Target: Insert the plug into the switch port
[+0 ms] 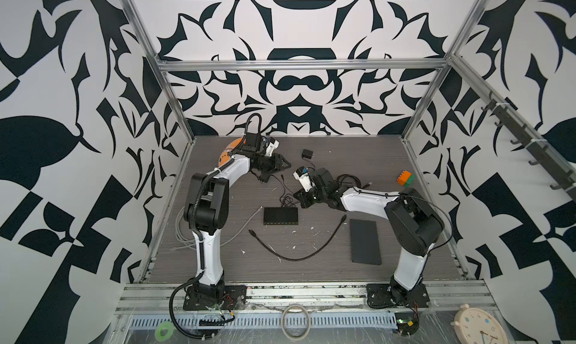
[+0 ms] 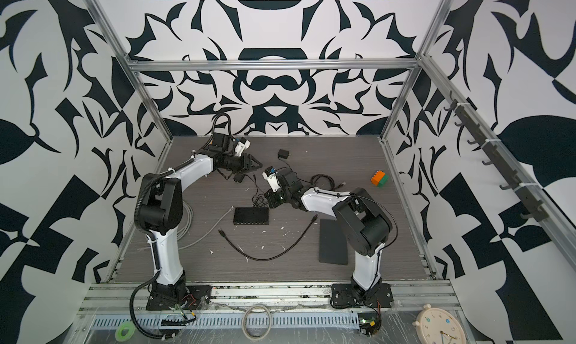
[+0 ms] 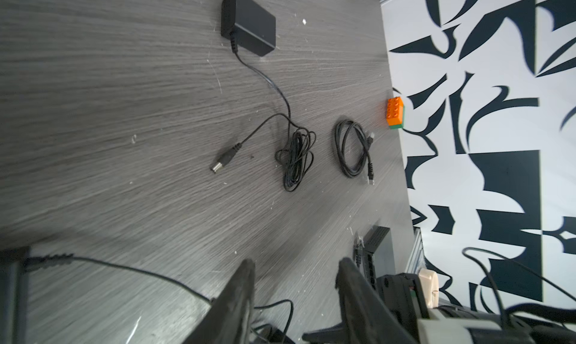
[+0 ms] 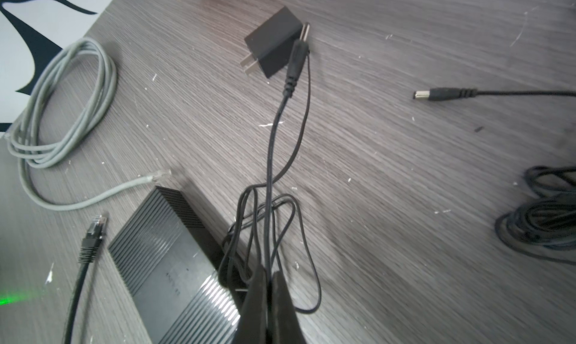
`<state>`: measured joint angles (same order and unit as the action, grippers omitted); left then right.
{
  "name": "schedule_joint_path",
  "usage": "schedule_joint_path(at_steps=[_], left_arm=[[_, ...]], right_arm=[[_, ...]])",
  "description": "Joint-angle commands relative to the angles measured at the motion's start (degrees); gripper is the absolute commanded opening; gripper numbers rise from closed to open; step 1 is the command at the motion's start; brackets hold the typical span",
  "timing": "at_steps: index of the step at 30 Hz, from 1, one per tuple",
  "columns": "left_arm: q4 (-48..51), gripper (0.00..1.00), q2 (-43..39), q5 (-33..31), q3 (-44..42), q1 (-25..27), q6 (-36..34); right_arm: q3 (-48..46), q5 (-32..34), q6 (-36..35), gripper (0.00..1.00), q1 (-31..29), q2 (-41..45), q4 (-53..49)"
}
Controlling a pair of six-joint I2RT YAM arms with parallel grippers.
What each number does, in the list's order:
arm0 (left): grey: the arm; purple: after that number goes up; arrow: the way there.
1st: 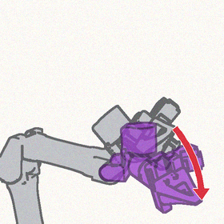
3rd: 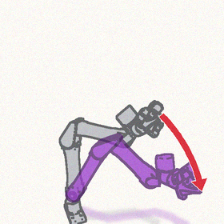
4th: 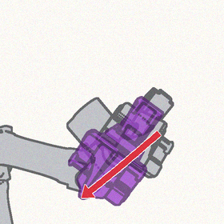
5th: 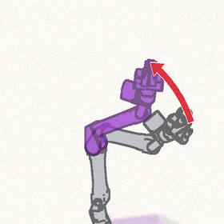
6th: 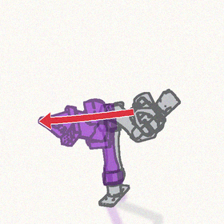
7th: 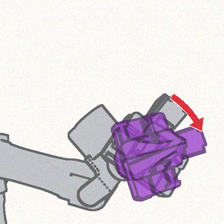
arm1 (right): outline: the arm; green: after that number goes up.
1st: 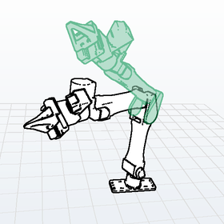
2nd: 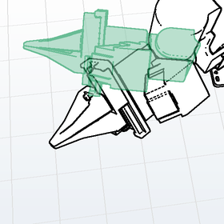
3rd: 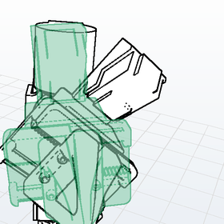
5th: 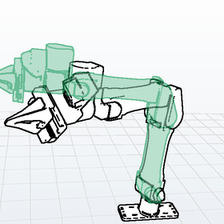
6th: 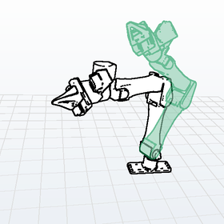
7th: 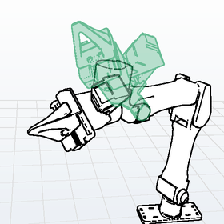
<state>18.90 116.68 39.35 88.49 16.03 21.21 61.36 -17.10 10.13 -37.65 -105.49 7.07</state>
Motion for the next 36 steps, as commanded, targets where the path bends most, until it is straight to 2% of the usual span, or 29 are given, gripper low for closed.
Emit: schedule_joint_path(at_steps=[1,7,11,13,15,17,20,22,28,32,36], left_arm=[[5.7,0.45,1.7,-3.8,1.9,-0.2,-2.4],[9.7,0.45,2.4,-9.6,3.0,-0.3,-4.2],[8.0,0.42,2.9,-6.7,2.0,-0.1,-3.2],[8.3,0.41,3.2,-7.5,2.1,0.1,-3.3],[9.0,0.41,3.1,-9.6,2.0,0.1,-3.3],[9.4,0.45,2.7,-13.4,1.6,-0.2,-2.9],[9.8,0.48,1.3,-23.2,1.3,-0.3,-1.9],[8.4,0.48,0.6,-21.6,0.6,-0.5,-1.4],[5.8,0.46,1.8,-11.2,0.3,-0.5,0.9],[6.4,0.39,1.9,-9.7,0.2,-0.3,0.9],[7.4,0.38,1.9,-10.4,0.1,-0.3,0.7]], right_arm=[[1.1,-0.2,-0.8,0.00,-0.2,0.9,1.0],[0.7,-0.1,-0.6,0.00,-0.2,0.9,1.8],[0.8,-0.3,-0.2,0.00,-0.3,0.5,2.4],[0.8,-0.3,0.0,0.00,-0.2,0.3,2.8],[0.9,-0.3,0.1,0.00,-0.3,0.2,2.8],[0.8,-0.5,0.1,0.00,-0.2,0.2,2.8],[1.0,-0.9,0.4,0.00,-0.3,0.0,2.8],[1.1,-0.9,0.5,0.00,-0.5,-0.2,2.8],[1.4,-1.0,0.9,0.00,-0.6,-0.7,3.3],[1.4,-0.9,1.0,0.00,-0.6,-0.5,3.4],[1.3,-0.8,1.2,0.00,-0.6,-0.4,3.4]])
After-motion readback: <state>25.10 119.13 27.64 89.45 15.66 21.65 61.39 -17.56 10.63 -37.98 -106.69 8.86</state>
